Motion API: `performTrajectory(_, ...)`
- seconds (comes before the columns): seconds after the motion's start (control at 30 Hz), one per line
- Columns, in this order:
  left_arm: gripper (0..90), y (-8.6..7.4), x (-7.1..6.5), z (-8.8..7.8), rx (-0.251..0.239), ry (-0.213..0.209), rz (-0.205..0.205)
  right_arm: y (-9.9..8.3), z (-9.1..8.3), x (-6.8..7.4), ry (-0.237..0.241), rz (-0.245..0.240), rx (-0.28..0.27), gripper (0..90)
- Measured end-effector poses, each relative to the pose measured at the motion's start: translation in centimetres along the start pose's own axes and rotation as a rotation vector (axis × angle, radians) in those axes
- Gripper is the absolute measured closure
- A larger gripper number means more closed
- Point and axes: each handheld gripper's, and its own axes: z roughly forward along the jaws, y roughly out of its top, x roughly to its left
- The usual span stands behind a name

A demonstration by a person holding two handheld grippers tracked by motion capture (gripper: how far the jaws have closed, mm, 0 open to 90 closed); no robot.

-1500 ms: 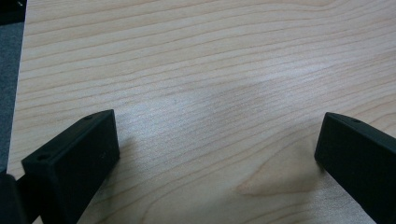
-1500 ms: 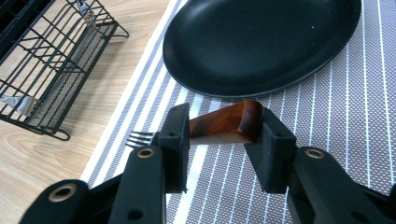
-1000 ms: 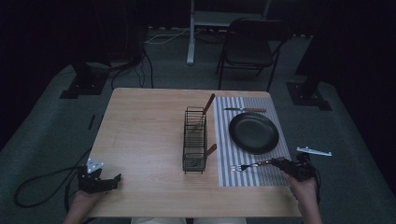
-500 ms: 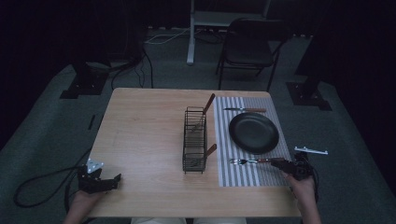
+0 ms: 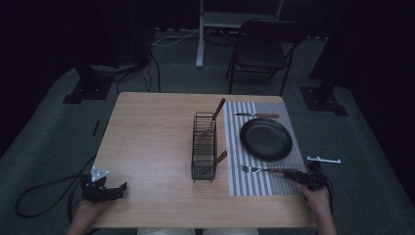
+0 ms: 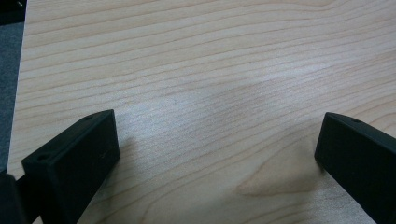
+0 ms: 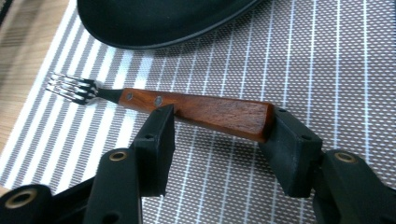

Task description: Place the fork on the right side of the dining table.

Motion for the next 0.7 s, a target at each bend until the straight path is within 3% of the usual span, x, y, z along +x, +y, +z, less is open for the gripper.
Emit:
performTrajectory(0.33,0.0,0.0,-0.1,0.0,0.0,0.005,-0.006,0.1,0.2,-0.5,-0.053,-0.004,-0.004,43.9)
performTrajectory(0.4,0.0,0.0,-0.1,0.0,0.0,0.005,-0.006,0.2,0.0,-0.3,-0.069,-0.01,-0.021,39.1)
performTrajectory(0.47,0.0,0.0,-0.1,0.0,0.0,0.005,-0.006,0.2,-0.2,-0.1,-0.043,-0.02,-0.041,29.1)
performTrajectory(0.6,0.0,0.0,-0.1,0.0,0.0,0.005,-0.006,0.0,-0.6,0.8,-0.038,-0.057,-0.062,19.2)
performTrajectory(0.7,0.0,0.0,-0.1,0.0,0.0,0.005,-0.006,-0.6,-0.9,1.6,-0.05,-0.086,-0.082,17.2)
